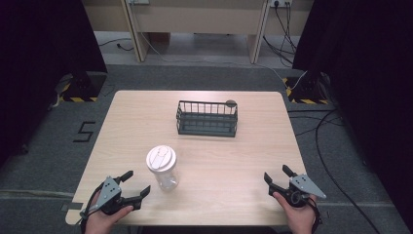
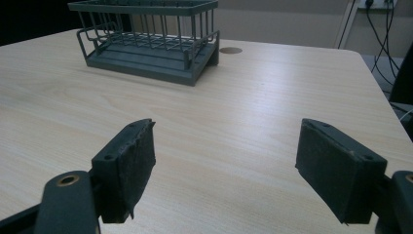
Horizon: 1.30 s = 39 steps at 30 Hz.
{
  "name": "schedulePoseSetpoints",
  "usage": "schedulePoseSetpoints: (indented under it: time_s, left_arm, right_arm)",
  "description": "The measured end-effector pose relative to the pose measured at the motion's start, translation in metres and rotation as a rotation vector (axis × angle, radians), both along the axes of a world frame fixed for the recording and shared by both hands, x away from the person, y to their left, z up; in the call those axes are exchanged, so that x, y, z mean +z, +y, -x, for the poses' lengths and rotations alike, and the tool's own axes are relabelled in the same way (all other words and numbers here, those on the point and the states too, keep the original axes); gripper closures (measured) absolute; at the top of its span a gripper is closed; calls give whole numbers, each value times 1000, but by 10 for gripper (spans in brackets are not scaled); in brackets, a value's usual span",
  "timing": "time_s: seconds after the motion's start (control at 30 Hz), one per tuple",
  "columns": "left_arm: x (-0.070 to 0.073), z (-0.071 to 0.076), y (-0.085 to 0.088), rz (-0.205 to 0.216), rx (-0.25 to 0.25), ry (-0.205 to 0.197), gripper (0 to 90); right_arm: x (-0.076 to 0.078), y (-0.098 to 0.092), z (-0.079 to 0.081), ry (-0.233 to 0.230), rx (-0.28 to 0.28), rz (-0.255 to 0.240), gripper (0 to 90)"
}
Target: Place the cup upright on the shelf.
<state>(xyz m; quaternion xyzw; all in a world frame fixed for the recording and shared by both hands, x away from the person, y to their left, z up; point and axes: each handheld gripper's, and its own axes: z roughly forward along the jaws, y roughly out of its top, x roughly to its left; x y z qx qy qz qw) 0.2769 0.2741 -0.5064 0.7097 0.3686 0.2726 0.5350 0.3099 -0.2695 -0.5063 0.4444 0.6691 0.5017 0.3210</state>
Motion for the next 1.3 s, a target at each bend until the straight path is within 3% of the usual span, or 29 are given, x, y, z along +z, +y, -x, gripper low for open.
schedulePoseSetpoints:
  time_s: [0.17, 0.5, 0.9, 1.1, 1.3]
  left_arm:
    - [1, -3, -2, -10, 1, 5, 144]
    - [-1, -10, -17, -9, -49, 40, 145]
    - [5, -23, -37, -17, -96, 15, 145]
    - [2, -29, -43, -19, -117, 28, 144]
    - [0, -37, -49, -20, -155, 13, 143]
  right_arm:
    - [0, 0, 1, 3, 4, -7, 221]
    - [0, 1, 2, 20, 11, -33, 215]
    - [0, 1, 2, 28, 12, -44, 211]
    - [-1, 2, 1, 36, 19, -46, 211]
    - [-1, 2, 1, 42, 20, -45, 214]
